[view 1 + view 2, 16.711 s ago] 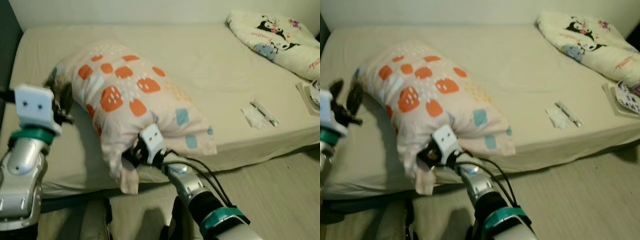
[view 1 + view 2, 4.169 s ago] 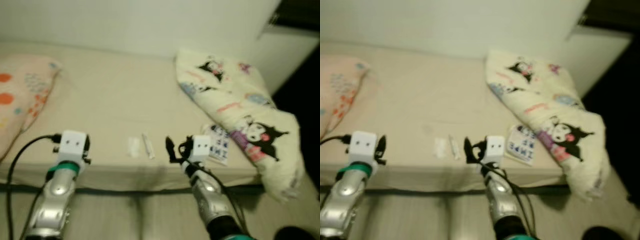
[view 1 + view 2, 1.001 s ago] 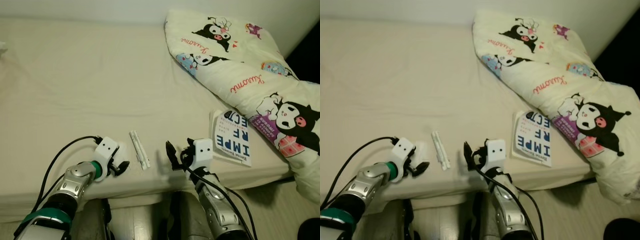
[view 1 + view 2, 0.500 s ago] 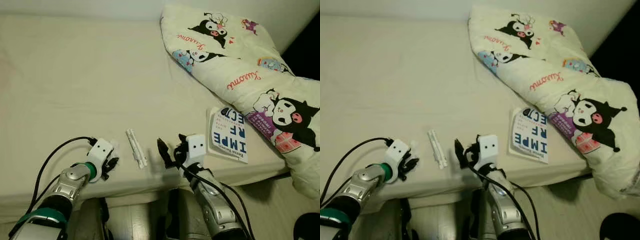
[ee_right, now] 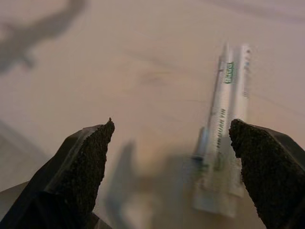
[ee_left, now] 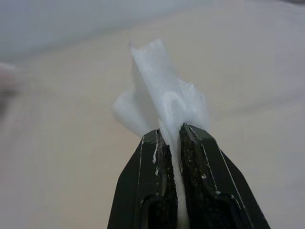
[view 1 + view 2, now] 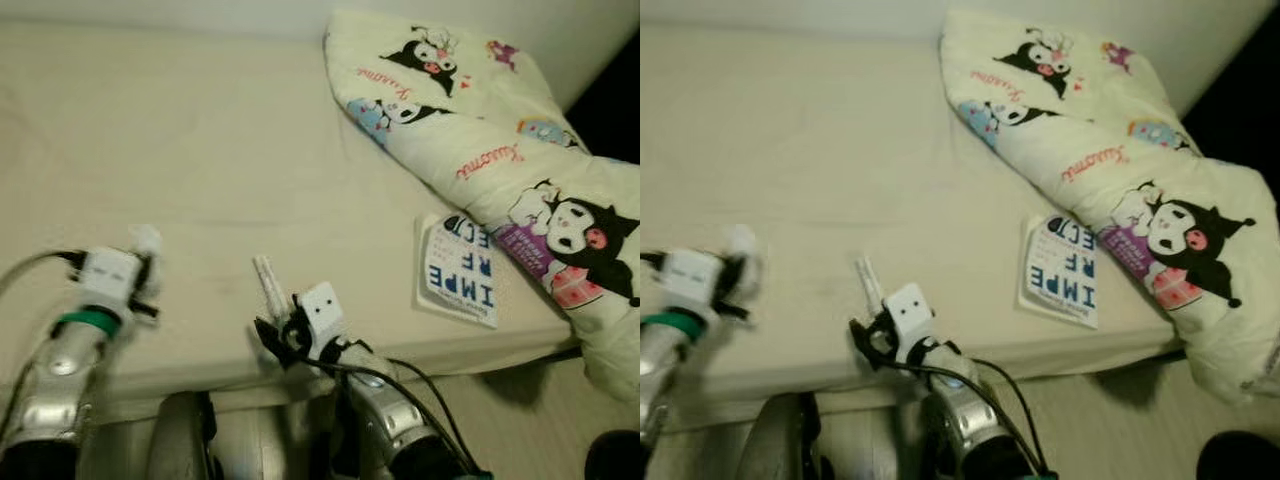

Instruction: Clean up the room

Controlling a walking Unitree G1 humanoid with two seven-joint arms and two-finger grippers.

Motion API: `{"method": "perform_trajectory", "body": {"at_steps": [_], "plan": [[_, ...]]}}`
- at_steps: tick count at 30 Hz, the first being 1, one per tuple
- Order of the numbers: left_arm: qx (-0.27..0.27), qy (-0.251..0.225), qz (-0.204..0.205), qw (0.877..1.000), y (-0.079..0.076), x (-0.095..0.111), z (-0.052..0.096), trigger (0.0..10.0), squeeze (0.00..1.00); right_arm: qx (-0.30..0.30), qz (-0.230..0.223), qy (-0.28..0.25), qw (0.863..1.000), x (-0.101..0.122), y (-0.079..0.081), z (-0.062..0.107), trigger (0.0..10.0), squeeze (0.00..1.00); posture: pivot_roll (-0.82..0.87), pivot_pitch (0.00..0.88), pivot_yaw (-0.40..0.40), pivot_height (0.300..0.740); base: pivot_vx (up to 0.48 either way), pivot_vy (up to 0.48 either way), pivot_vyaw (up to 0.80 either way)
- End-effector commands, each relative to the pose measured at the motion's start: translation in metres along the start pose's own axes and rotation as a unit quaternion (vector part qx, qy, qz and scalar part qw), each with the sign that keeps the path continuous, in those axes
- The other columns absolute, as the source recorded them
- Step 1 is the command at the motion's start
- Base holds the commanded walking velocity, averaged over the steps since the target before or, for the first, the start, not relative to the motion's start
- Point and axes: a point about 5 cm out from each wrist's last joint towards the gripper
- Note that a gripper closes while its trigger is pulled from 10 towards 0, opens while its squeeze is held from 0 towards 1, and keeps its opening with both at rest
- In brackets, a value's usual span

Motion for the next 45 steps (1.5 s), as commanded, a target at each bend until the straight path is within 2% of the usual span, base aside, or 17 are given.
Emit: {"method": "perform_trajectory", "body": {"at_steps": [1,2,3,7,10,14,18,20,24,25,26,32,45], "plan": [[0.006,0.01,0.004,1.0,0.005,0.0,0.008,10.0,0.0,-0.027,-0.003,0.006,1.0,-0.008,-0.004,0.001,10.0,1.0,0.29,0.216,-0.138,0.585,0.0,0.0,0.0],[0.016,0.007,-0.002,1.0,0.012,0.003,0.014,10.0,0.0,-0.042,-0.013,0.006,0.999,-0.008,-0.006,-0.001,10.0,0.98,0.32,0.223,-0.144,0.585,0.0,0.0,0.0],[0.023,0.007,-0.008,1.0,0.018,0.005,0.019,10.0,0.0,-0.055,-0.021,0.005,0.998,-0.008,-0.008,-0.002,10.0,0.0,0.34,0.231,-0.15,0.585,0.0,0.0,0.0],[0.038,0.011,-0.015,0.999,0.026,0.008,0.031,10.0,0.0,-0.07,-0.03,0.008,0.997,-0.008,-0.01,-0.005,10.0,0.0,0.37,0.24,-0.157,0.585,0.0,0.0,0.0],[0.057,0.031,-0.02,0.998,0.032,0.011,0.05,10.0,0.0,-0.081,-0.037,0.022,0.996,-0.011,-0.01,-0.01,10.0,0.0,0.42,0.265,-0.17,0.585,0.0,0.0,0.0],[0.065,0.05,-0.022,0.996,0.034,0.016,0.064,10.0,0.0,-0.078,-0.048,0.049,0.995,-0.022,-0.005,-0.012,10.0,0.0,0.47,0.287,-0.176,0.585,0.0,0.0,0.0],[0.069,0.058,-0.024,0.996,0.036,0.019,0.068,10.0,0.0,-0.073,-0.049,0.068,0.994,-0.031,0.0,-0.012,10.0,0.0,0.48,0.295,-0.177,0.585,0.0,0.0,0.0],[0.078,0.064,-0.026,0.995,0.038,0.021,0.073,10.0,0.0,-0.079,-0.033,0.091,0.992,-0.041,0.004,-0.011,10.0,0.0,0.51,0.315,-0.18,0.585,0.0,0.0,0.0],[0.083,0.072,-0.026,0.994,0.04,0.023,0.078,10.0,0.0,-0.093,-0.023,0.097,0.991,-0.045,0.005,-0.011,10.0,0.0,0.51,0.318,-0.18,0.585,0.0,0.0,0.0],[0.085,0.075,-0.026,0.993,0.041,0.024,0.08,10.0,0.0,-0.102,-0.024,0.097,0.99,-0.045,0.004,-0.011,4.7,0.0,0.52,0.32,-0.181,0.585,0.0,0.0,0.0],[0.086,0.077,-0.026,0.993,0.041,0.024,0.081,10.0,0.0,-0.109,-0.028,0.095,0.989,-0.043,0.003,-0.012,0.0,0.0,0.52,0.32,-0.181,0.585,0.0,0.0,0.0],[0.085,0.085,-0.023,0.992,0.04,0.025,0.08,10.0,0.0,-0.127,-0.041,0.083,0.988,-0.035,-0.002,-0.015,0.0,0.0,0.52,0.307,-0.172,0.585,0.0,0.0,0.0],[0.068,0.084,-0.018,0.994,0.037,0.03,0.069,10.0,0.0,-0.167,-0.071,0.048,0.982,-0.012,-0.018,-0.02,0.0,0.0,0.53,0.28,-0.138,0.585,0.0,0.0,0.0]]}}
Point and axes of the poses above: a point about 5 cm out from each wrist's last joint towards the gripper, its own z axis pointing back from the gripper into the wrist, its own x axis along the axis of the wrist's last joint, y = z × x, and after that the axes turned 15 degrees about -z, right-handed
